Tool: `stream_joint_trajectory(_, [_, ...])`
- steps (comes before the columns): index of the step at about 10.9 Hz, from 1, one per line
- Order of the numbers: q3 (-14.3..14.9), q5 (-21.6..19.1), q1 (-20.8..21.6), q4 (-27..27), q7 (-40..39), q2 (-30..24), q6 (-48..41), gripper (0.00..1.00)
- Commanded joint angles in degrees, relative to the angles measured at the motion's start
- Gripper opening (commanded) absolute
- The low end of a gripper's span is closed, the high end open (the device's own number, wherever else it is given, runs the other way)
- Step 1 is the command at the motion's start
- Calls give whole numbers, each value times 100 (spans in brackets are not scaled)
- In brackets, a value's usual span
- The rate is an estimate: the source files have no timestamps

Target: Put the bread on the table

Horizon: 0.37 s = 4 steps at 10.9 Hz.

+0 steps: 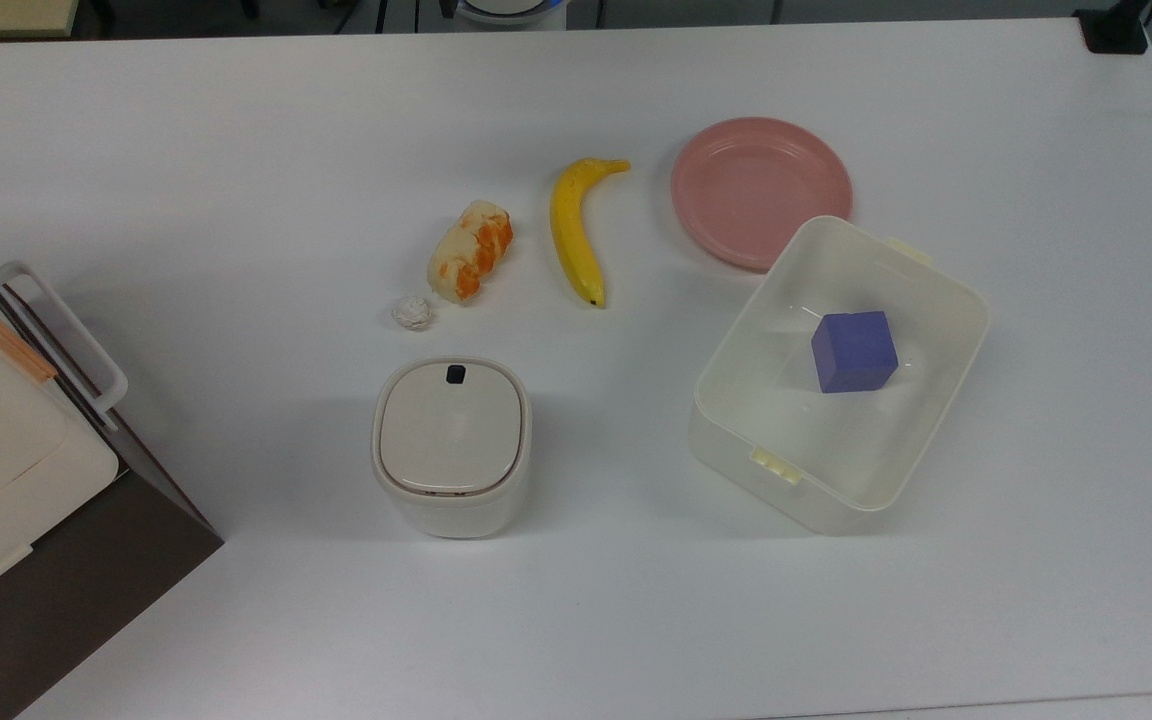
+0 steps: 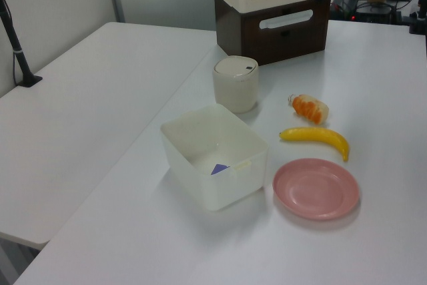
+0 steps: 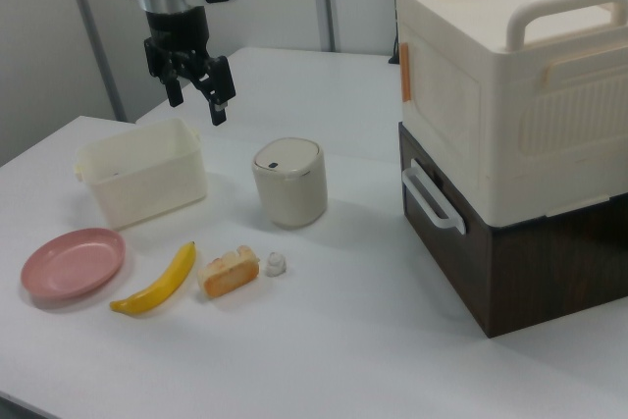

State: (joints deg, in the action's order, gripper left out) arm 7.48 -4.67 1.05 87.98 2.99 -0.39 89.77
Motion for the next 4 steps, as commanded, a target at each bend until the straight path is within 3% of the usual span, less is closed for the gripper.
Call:
stream_joint_trajectory(1, [87,54,106,79,-220,-110,93,100])
stream_joint_trajectory(4, [79,45,106,88,-185,-110,58,100])
